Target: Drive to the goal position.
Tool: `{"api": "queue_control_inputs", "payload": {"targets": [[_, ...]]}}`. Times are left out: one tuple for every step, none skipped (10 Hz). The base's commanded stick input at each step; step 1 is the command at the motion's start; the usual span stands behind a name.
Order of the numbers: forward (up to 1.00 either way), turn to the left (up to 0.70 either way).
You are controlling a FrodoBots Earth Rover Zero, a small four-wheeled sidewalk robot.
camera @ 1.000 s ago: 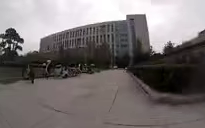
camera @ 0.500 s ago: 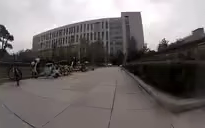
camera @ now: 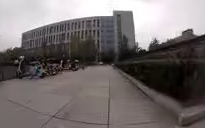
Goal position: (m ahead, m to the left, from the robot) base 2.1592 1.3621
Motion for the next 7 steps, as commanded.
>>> {"api": "queue_control_inputs", "payload": {"targets": [[1.00, -0.04], [1.00, 0.00], [1.00, 0.00], [1.00, -0.09], [1.00, -0.19], [1.00, -0.15], [1.00, 0.00]]}}
